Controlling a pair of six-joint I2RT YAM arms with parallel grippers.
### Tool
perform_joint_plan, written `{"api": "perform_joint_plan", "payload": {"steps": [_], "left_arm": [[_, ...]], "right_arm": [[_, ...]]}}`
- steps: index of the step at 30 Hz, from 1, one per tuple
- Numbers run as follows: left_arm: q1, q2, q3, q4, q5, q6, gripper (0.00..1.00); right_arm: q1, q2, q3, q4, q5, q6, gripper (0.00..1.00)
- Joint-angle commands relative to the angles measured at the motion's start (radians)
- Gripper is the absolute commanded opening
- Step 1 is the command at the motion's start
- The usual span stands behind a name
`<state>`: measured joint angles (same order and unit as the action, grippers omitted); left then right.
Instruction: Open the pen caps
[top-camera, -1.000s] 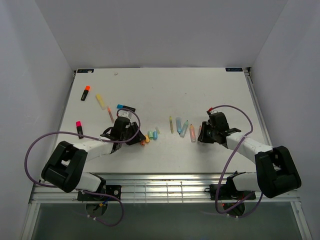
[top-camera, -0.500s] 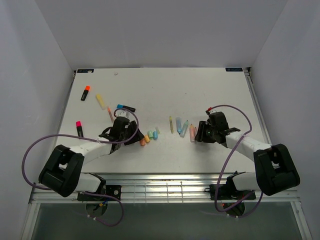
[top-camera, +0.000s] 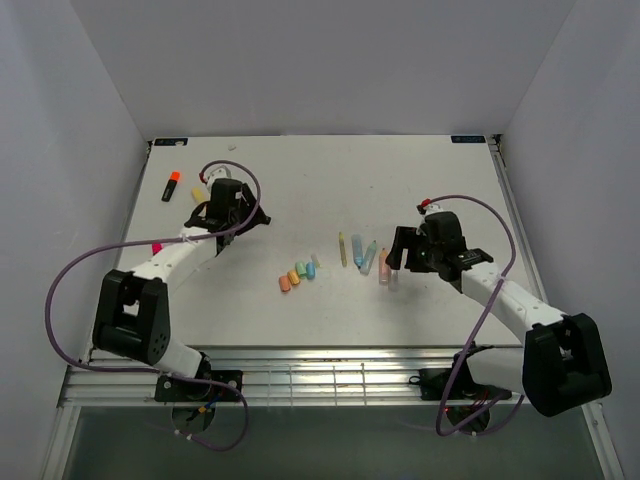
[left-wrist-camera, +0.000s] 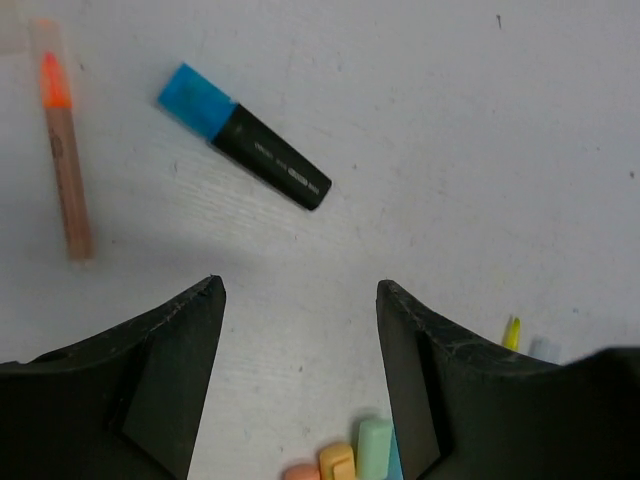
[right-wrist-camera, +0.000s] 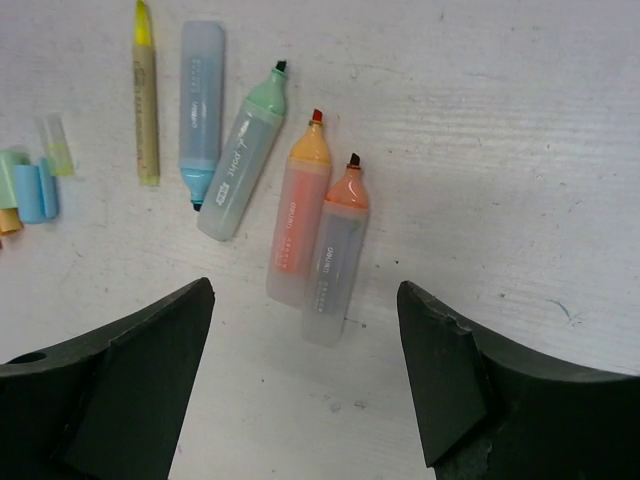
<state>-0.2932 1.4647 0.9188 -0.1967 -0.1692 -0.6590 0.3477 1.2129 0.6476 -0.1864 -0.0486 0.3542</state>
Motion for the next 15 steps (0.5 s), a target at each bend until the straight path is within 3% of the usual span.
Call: {"api": "perform_joint_plan", "payload": {"steps": [1, 9, 15], "left_arm": [[0.060, 0.098, 0.113, -0.084, -0.041, 0.030, 0.72], [0.080, 0.385, 0.422, -0.228, -0.130, -0.013, 0.71], [0.081, 0.480, 0.502, -0.242, -0.161, -0.014, 0.71]], "right_arm": [[-0.003, -0.076, 0.058, -0.068, 0.009, -0.032, 0.80], [-0.003, -0.157, 0.066, -0.099, 0.003, -0.055, 0.80], [-0.004, -0.179, 0.050, -0.093, 0.003, -0.069, 0.80]]}}
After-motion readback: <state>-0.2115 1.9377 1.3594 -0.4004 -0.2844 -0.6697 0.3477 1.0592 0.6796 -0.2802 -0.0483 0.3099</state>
